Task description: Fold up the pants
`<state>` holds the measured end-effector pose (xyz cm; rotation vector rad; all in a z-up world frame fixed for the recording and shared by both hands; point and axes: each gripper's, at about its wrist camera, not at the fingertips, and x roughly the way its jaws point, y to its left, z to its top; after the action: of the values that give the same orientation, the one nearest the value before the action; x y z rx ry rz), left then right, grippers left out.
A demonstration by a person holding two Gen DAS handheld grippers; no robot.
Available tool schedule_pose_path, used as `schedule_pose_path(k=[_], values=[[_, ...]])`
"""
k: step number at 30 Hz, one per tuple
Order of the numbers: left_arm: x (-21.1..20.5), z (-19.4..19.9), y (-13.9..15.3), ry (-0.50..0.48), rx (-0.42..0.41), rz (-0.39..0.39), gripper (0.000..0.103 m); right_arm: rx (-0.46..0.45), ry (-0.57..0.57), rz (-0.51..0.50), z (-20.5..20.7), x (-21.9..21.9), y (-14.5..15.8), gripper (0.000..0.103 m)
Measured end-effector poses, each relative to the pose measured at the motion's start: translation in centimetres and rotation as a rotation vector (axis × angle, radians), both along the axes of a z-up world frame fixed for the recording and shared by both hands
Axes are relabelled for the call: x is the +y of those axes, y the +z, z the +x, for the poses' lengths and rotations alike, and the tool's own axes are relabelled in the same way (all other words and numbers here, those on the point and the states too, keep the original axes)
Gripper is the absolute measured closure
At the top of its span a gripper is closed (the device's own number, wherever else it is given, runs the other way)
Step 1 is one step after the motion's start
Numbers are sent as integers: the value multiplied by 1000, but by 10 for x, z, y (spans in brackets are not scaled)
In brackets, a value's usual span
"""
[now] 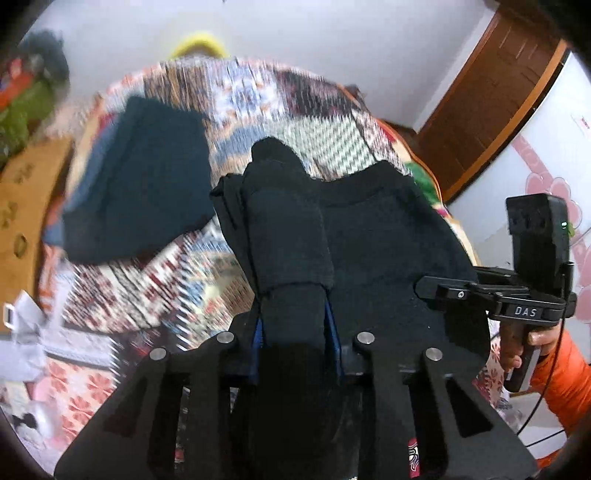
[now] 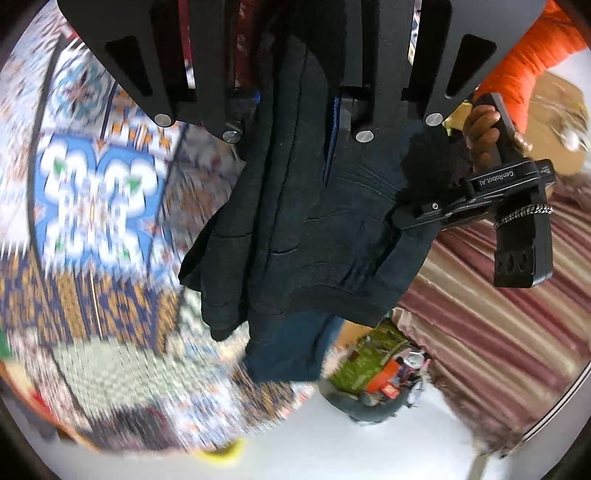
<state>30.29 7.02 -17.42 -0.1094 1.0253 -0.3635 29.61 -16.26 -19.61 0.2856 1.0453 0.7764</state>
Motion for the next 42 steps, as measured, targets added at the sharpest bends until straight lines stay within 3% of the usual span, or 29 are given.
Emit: schedule_pose_path(k=[9, 14, 18, 26, 38, 42], values=[[44, 19, 75, 99, -219, 91, 76, -275, 46, -22, 37, 65, 72, 81], [77, 45, 99, 168, -297, 113, 76, -359, 39, 0, 69, 94, 88, 81], [105, 72, 98, 213, -327, 116, 76, -391, 35, 4, 97, 120, 85, 81], [139, 139, 46, 270, -284, 141, 76, -349, 29, -30, 151, 155, 44, 81], [169, 226, -93, 322, -114, 161, 77, -175, 23, -106, 218, 187, -65, 81], [173, 237, -121, 343, -65, 174, 67, -105, 15, -190, 229, 186, -87, 76]])
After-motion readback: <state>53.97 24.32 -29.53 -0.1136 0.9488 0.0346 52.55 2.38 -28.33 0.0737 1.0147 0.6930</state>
